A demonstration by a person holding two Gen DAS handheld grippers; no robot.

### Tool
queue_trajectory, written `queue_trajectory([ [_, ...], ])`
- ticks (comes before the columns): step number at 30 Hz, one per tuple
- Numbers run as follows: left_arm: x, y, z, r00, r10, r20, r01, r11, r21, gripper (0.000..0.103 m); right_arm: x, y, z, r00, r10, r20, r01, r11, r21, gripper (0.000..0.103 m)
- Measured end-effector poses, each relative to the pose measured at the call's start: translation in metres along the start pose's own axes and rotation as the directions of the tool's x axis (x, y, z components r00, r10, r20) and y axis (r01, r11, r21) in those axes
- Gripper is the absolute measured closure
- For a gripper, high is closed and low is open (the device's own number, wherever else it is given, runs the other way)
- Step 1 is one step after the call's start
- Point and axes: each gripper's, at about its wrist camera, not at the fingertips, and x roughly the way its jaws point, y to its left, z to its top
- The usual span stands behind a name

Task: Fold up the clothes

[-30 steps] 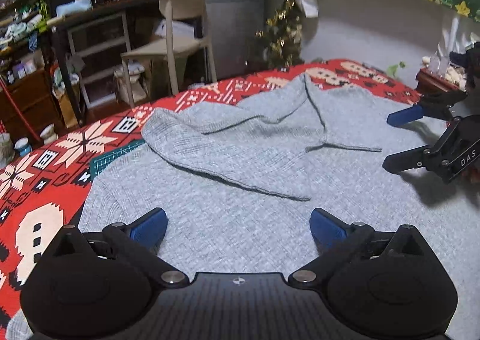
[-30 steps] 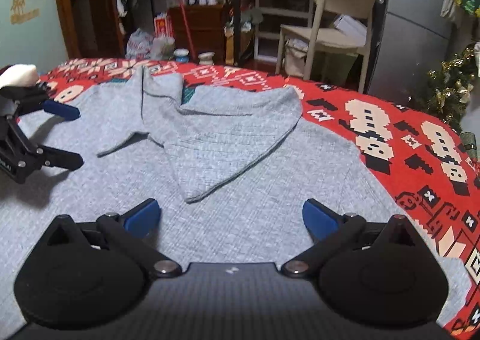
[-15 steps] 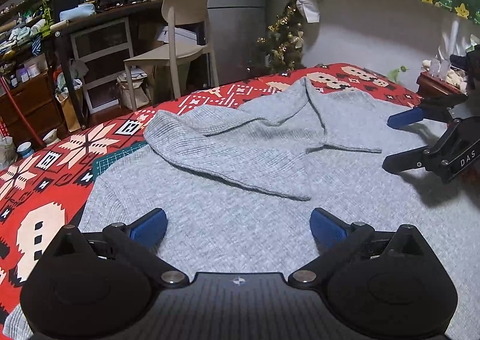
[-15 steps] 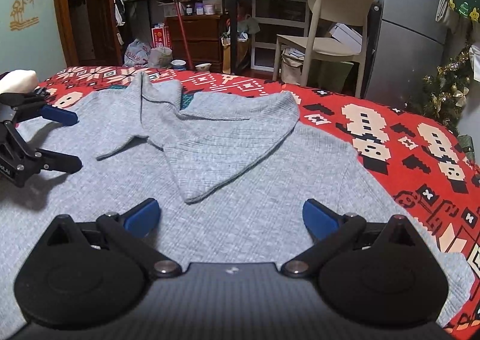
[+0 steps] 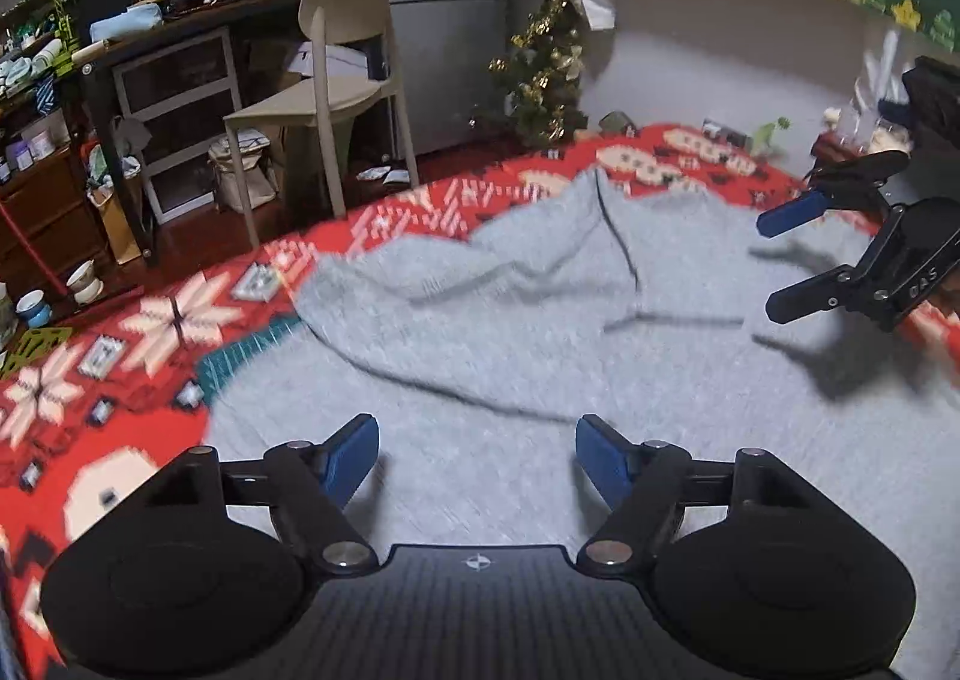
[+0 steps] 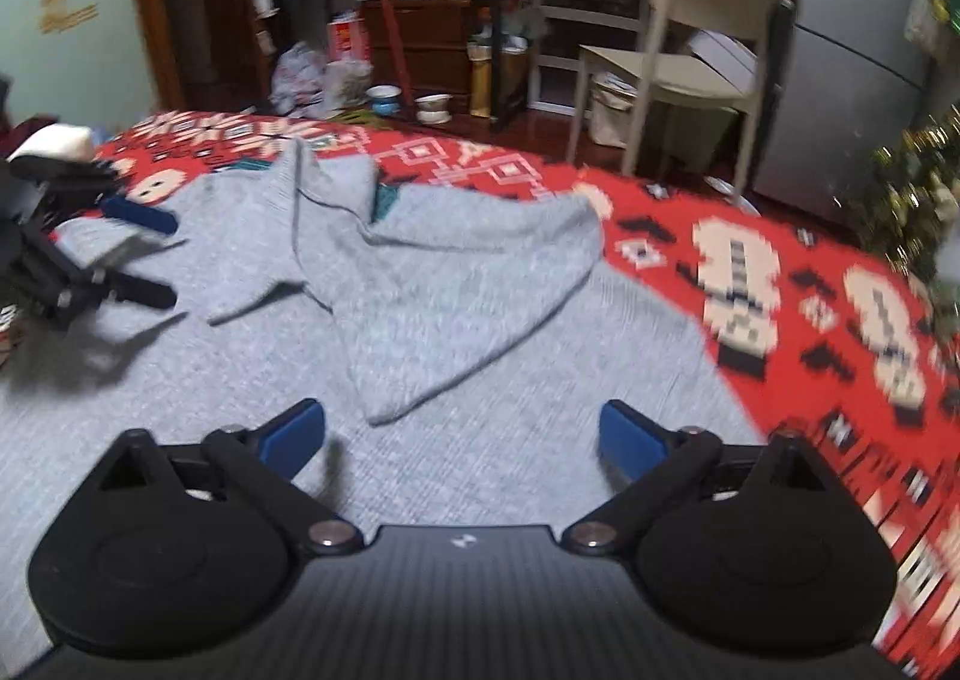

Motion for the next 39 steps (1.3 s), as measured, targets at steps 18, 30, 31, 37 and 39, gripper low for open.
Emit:
queue_trajectory([
  [18,0.065,0.072,0.055,0.986,-0.073,-0.148,0.105,0.970,0.221,0.062,0.076,-0.074,0.083,0.984,0.053,-0.169,-0.090,0.973,-0.214,0.070],
  [30,0.073,0.093,0.046,0.979,-0.132,-0.153,0.132,0.991,-0.011,0.096,0.094,-0.083,0.085,0.977,0.119,-0.178,-0.127,0.991,-0.031,0.094],
  [31,0.071,0.091,0.047,0.981,-0.122,-0.152,0.122,0.993,-0.009,0.096,0.091,-0.079,0.084,0.979,0.109,-0.174,-0.117,0.992,-0.038,0.095],
  [37,0.036,0.072,0.042,0.990,-0.081,-0.115,0.085,0.996,0.028,0.097,0.053,-0.068,0.079,0.988,0.098,-0.117,-0.096,0.995,0.025,0.096],
  [39,0.017,0.068,0.040,0.992,-0.083,-0.097,0.085,0.996,0.017,0.097,0.033,-0.062,0.076,0.989,0.107,-0.101,-0.102,0.994,0.047,0.096],
])
